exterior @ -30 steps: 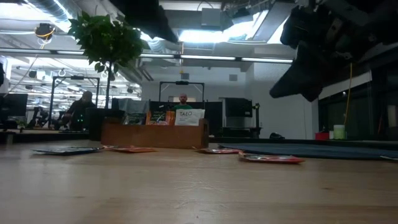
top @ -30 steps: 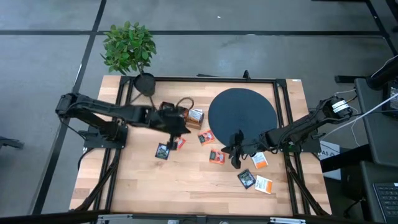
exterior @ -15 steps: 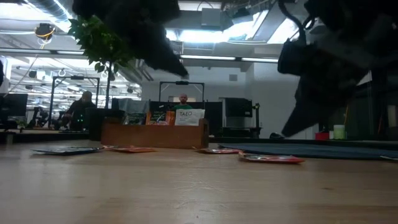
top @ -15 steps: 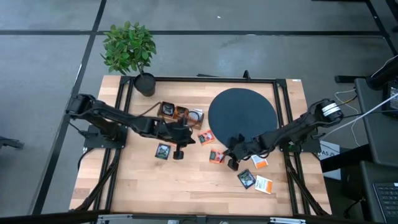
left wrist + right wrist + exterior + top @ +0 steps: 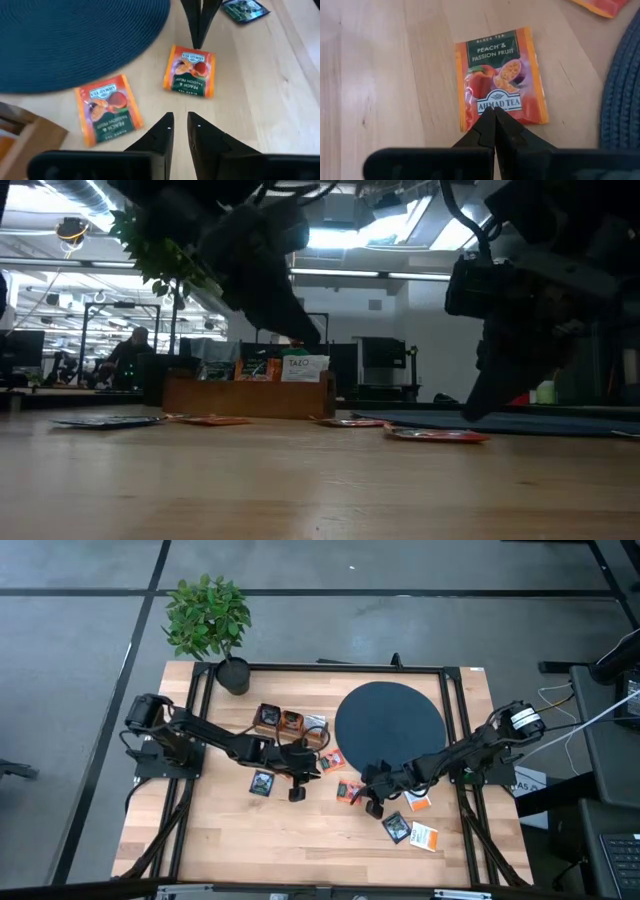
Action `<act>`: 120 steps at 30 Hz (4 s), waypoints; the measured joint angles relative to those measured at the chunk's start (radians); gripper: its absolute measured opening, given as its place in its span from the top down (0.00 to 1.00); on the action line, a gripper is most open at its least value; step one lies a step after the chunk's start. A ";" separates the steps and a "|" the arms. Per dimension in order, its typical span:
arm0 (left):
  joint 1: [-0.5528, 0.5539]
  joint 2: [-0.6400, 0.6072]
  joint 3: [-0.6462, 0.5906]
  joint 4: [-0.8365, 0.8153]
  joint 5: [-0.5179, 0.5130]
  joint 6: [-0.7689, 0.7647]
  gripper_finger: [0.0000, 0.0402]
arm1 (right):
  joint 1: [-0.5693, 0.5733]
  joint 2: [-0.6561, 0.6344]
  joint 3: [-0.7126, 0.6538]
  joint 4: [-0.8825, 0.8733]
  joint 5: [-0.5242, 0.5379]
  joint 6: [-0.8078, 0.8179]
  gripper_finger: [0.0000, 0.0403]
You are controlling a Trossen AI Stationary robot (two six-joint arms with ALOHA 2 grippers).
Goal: Pick & Place Tea
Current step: Put the right orange tea bag into the middle section of the wooden organizer
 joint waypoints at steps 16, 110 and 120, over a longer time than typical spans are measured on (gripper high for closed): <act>0.018 0.064 0.000 0.096 0.046 -0.240 0.72 | 0.000 0.090 0.004 0.089 -0.009 -0.001 0.99; 0.055 0.181 0.164 0.003 0.413 -0.419 0.99 | 0.000 -0.200 -0.005 -0.019 0.091 -0.161 0.99; 0.057 -0.107 0.165 -0.471 0.255 -0.063 0.99 | 0.000 -0.199 -0.111 0.299 0.172 -0.198 0.99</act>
